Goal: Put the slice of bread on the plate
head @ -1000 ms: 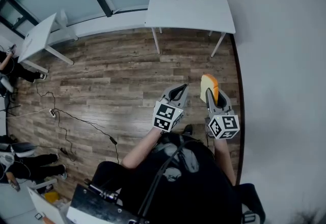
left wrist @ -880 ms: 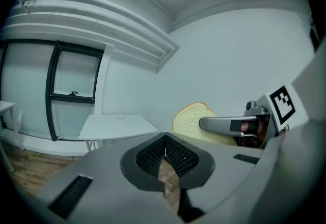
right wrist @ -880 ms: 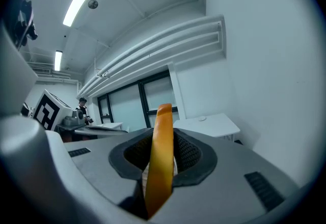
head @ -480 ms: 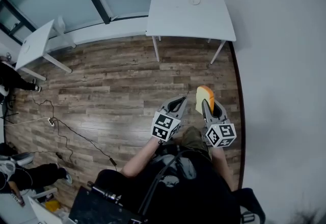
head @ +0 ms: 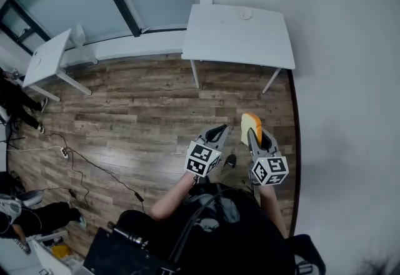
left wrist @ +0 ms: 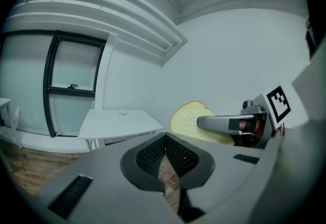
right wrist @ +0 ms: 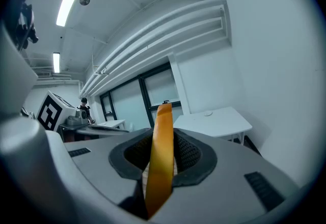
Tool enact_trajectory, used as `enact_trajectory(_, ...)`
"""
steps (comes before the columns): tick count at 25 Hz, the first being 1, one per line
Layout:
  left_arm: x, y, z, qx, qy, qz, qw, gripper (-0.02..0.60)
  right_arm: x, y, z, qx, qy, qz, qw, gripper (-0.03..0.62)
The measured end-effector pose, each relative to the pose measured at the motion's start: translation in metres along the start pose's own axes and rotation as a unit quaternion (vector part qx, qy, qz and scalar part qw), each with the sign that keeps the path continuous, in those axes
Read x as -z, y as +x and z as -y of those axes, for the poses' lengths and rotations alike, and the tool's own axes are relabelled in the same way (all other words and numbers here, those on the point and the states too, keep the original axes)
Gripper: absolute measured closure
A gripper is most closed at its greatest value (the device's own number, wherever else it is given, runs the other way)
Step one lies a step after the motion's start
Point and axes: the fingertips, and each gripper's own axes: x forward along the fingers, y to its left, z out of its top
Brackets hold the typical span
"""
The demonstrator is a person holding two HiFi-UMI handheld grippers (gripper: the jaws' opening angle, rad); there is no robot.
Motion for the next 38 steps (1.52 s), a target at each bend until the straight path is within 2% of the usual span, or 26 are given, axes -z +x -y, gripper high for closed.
enact_trajectory(5,-0.029,0.054,0.002,-0.002,0.005,0.011,0.9999,0.575,-0.025,0.02,0.041,-0.022,-0.002,0.013,1.0,0.497)
enact_trajectory(10,-0.061,0.092,0.0,-0.001,0.004,0.029,0.9996,0.575,-0.05,0.047,0.064,-0.05,-0.013,0.009,0.999,0.497)
enact_trajectory(17,-0.074,0.133,-0.044,-0.009,-0.012,0.013,0.9998,0.575,-0.063,0.102,0.09,-0.054,0.002,-0.005,0.999,0.497)
enact_trajectory(28,-0.133,0.209,-0.143,0.032,0.018,0.026,0.999,0.575,-0.107,0.212,0.125,0.007,-0.002,0.016,1.0,0.497)
enact_trajectory(33,-0.137,0.225,-0.172,0.05,0.021,0.014,0.9984,0.575,-0.115,0.237,0.131,0.034,0.009,0.02,0.999,0.497)
enact_trajectory(38,-0.137,0.252,-0.195,0.056,0.007,0.003,0.9984,0.575,-0.106,0.267,0.151,0.043,0.022,-0.003,0.999,0.497)
